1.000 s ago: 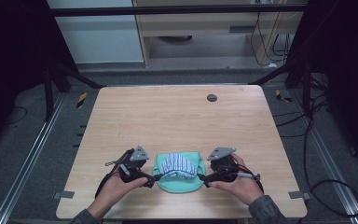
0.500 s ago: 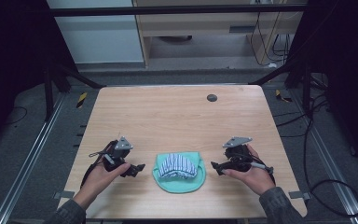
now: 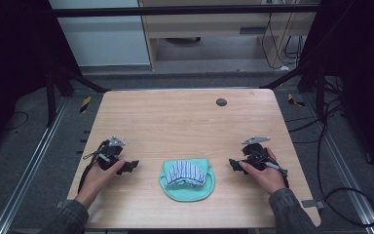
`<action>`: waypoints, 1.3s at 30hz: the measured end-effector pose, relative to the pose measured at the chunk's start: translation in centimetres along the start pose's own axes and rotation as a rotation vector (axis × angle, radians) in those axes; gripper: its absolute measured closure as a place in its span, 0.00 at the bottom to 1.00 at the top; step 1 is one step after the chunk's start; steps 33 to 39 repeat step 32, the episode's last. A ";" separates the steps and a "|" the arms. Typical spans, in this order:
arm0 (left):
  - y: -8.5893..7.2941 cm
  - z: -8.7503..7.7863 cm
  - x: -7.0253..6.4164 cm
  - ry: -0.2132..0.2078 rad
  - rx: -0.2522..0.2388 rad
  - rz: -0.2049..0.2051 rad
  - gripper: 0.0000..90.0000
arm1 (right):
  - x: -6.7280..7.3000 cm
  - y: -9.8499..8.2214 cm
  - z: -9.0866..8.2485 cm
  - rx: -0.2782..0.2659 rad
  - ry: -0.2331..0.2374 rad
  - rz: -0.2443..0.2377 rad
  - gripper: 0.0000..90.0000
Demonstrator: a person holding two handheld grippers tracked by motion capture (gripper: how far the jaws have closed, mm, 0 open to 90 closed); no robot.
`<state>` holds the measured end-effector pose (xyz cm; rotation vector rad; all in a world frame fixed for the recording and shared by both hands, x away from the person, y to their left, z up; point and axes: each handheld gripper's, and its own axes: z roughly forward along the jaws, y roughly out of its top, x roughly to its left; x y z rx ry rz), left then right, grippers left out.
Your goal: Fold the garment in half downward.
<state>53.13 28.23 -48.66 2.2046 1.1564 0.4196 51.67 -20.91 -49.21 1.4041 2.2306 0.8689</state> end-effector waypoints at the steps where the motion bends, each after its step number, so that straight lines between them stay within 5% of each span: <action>1: 0.0 0.1 0.3 0.003 -0.011 -0.012 0.07 | -0.2 0.0 0.2 -0.003 -0.013 0.009 0.08; 11: -0.1 1.6 1.7 0.042 -0.049 -0.088 0.07 | -1.8 0.1 1.7 -0.021 -0.099 0.111 0.08; 23: -0.5 2.3 1.3 0.083 -0.103 -0.062 0.03 | -1.8 -0.3 2.4 -0.086 -0.151 0.123 0.02; 39: -0.6 2.3 1.2 0.104 -0.095 -0.075 0.00 | -1.5 -0.3 2.4 -0.078 -0.178 0.158 0.00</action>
